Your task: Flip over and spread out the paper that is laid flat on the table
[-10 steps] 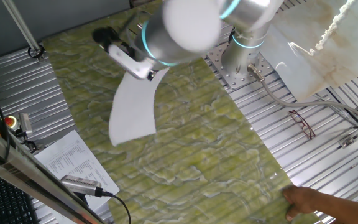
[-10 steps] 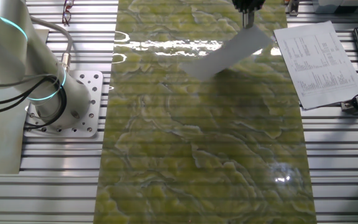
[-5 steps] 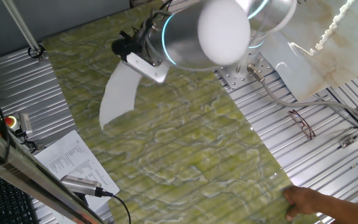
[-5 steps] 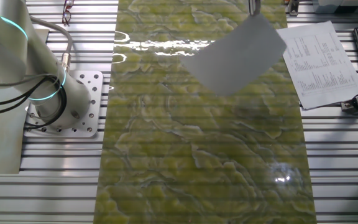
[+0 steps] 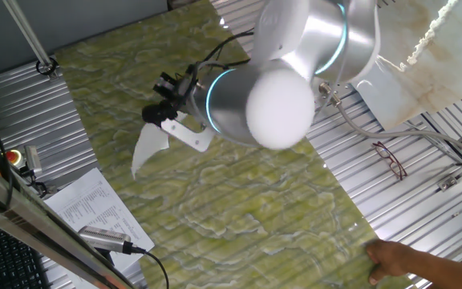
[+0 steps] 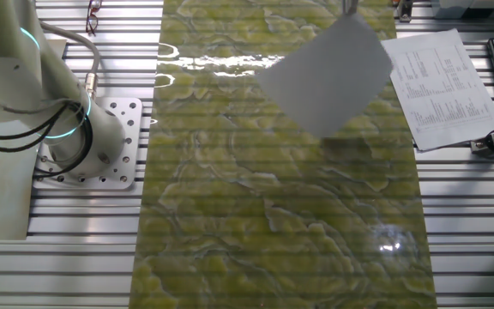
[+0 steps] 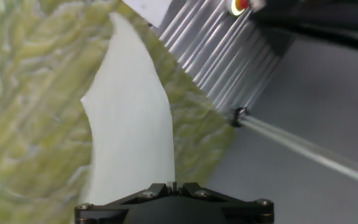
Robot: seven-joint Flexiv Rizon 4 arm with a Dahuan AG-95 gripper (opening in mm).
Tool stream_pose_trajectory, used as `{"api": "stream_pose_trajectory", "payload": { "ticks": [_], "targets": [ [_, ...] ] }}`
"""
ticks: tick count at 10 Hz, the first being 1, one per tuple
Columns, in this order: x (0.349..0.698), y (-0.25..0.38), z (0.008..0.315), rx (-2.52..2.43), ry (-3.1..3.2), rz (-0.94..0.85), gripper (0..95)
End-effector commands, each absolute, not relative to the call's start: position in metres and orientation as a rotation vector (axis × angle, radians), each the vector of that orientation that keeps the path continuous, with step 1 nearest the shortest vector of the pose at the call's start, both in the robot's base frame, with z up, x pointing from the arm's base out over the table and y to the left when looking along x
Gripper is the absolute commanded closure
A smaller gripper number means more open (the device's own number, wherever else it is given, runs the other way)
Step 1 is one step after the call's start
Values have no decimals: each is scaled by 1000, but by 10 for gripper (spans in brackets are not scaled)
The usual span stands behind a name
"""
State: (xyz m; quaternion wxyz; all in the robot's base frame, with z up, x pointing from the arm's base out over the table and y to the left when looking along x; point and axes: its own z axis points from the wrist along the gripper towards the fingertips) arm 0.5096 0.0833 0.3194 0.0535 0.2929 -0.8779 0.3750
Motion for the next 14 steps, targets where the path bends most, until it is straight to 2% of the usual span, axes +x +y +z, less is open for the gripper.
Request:
{"api": "stream_pose_trajectory", "payload": {
  "ticks": [1, 2, 5, 10, 14],
  "targets": [
    [497, 80, 290, 460, -3084, 484, 950],
    [497, 83, 289, 409, -3118, 383, 950],
    [497, 95, 284, 348, -3143, 317, 950],
    [493, 127, 268, 123, -3166, 60, 950],
    [497, 147, 268, -34, -3173, -138, 950]
  ]
}}
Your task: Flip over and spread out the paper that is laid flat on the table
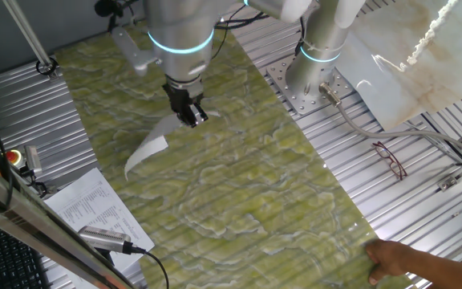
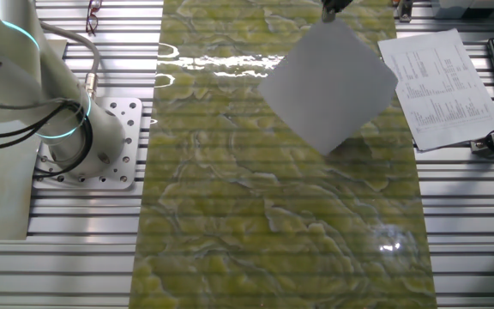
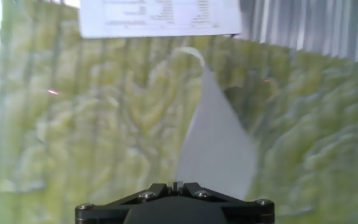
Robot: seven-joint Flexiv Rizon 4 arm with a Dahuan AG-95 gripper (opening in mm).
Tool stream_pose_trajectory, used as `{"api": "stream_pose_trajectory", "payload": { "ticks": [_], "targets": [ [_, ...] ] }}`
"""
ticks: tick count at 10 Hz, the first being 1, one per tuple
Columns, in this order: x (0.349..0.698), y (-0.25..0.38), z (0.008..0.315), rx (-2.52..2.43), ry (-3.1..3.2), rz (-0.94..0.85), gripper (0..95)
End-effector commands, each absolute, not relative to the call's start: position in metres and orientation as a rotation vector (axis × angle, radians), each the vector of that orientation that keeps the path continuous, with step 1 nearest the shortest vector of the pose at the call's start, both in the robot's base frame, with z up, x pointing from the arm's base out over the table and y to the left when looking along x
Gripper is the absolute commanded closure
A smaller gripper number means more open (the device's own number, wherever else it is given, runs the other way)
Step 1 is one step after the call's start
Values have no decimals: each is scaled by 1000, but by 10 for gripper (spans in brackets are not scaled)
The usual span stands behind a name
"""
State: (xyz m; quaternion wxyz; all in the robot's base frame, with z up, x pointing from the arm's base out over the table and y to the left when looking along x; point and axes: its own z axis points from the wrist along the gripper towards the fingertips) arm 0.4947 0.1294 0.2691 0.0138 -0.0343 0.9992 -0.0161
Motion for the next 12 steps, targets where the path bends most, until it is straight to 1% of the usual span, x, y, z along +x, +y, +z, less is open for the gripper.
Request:
{"api": "stream_pose_trajectory", "payload": {
  "ticks": [1, 2, 4, 9, 12],
  "targets": [
    [500, 153, 270, 55, 3104, 156, 950],
    [504, 163, 274, 87, 3104, 209, 950],
    [504, 175, 273, 99, 3110, 259, 950],
    [508, 191, 276, 114, 3066, 433, 950],
    [514, 197, 275, 160, 3064, 452, 950]
  ]
}}
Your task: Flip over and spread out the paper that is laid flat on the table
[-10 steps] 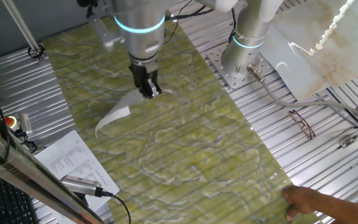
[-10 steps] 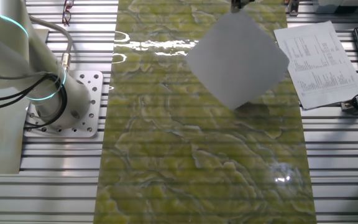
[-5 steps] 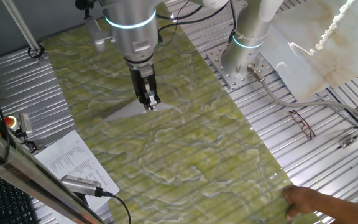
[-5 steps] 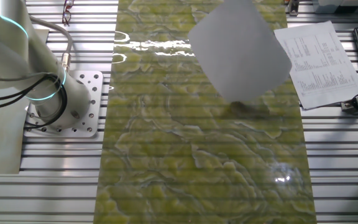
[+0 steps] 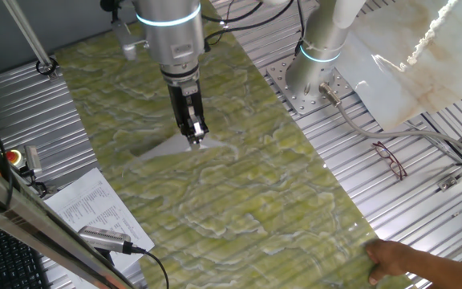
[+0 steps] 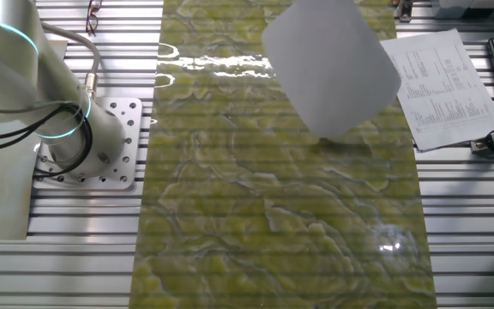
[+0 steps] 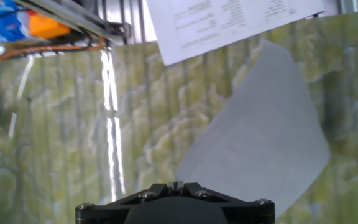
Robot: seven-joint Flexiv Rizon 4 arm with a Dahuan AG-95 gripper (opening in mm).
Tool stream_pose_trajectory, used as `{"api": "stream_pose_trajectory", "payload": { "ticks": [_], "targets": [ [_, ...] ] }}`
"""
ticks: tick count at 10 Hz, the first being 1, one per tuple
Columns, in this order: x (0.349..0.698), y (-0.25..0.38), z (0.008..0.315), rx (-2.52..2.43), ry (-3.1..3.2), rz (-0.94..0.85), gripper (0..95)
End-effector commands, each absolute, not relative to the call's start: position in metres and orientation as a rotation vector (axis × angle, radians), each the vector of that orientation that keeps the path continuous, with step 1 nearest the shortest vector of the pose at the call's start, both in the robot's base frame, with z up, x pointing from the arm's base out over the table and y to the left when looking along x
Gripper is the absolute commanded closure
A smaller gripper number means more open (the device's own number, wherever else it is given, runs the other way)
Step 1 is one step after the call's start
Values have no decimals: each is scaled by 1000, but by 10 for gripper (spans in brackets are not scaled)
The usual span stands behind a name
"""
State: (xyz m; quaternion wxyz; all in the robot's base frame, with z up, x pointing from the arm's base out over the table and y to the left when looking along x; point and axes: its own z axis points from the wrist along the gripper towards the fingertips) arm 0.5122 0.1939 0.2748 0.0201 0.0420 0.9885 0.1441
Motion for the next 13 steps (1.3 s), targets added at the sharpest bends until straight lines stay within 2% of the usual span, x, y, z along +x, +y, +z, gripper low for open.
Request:
{"api": "stream_pose_trajectory", "payload": {
  "ticks": [1, 6, 11, 12, 13],
  "targets": [
    [516, 199, 274, 171, 3062, 461, 950],
    [541, 209, 236, 177, 3038, 450, 950],
    [545, 212, 232, 137, 3026, 446, 950],
    [545, 212, 232, 139, 3022, 446, 760],
    [545, 212, 231, 143, 3008, 449, 760]
  ]
}}
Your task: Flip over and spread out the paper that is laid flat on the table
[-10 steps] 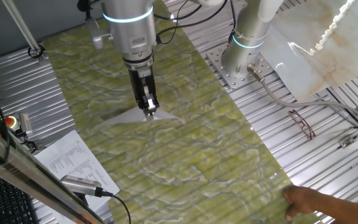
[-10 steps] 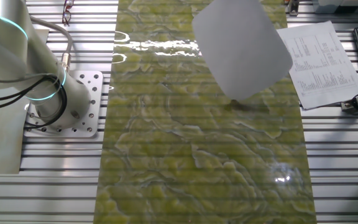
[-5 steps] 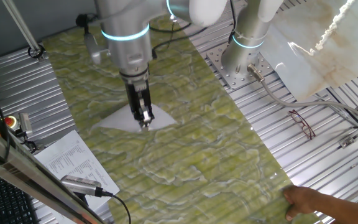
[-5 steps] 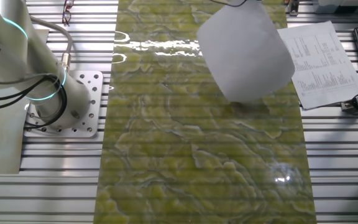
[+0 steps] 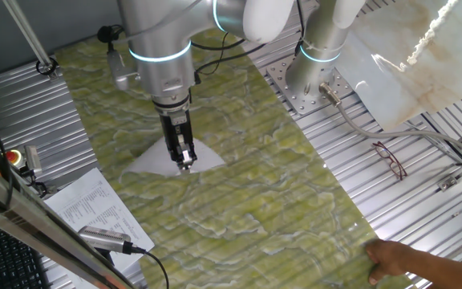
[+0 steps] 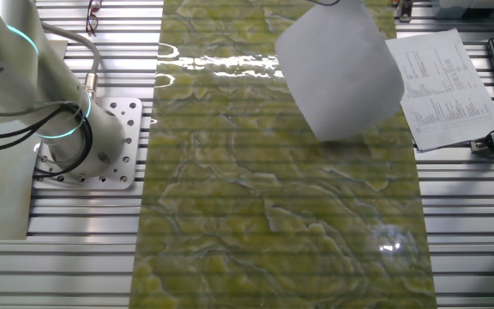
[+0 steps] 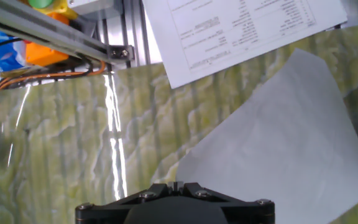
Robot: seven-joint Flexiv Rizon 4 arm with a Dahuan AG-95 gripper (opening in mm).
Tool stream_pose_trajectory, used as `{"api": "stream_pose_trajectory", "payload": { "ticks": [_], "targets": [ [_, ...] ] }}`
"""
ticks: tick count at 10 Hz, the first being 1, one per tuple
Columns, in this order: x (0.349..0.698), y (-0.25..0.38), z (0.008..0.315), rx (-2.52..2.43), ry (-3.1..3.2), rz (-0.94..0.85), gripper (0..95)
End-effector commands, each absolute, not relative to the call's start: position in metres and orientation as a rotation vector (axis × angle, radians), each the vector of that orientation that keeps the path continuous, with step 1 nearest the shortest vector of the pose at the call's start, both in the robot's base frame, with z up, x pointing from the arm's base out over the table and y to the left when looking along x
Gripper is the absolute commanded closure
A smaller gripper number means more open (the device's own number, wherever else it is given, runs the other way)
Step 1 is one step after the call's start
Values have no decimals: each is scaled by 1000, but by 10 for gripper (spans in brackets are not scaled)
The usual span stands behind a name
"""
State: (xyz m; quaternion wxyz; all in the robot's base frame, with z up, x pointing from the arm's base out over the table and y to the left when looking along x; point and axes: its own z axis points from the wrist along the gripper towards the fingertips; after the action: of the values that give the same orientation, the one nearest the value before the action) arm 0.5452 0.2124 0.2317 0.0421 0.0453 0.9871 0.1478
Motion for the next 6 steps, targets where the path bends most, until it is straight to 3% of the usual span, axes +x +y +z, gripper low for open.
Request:
{"api": "stream_pose_trajectory", "payload": {
  "ticks": [1, 6],
  "targets": [
    [546, 212, 231, 148, 2991, 472, 760],
    [546, 212, 231, 156, 2985, 480, 760]
  ]
}}
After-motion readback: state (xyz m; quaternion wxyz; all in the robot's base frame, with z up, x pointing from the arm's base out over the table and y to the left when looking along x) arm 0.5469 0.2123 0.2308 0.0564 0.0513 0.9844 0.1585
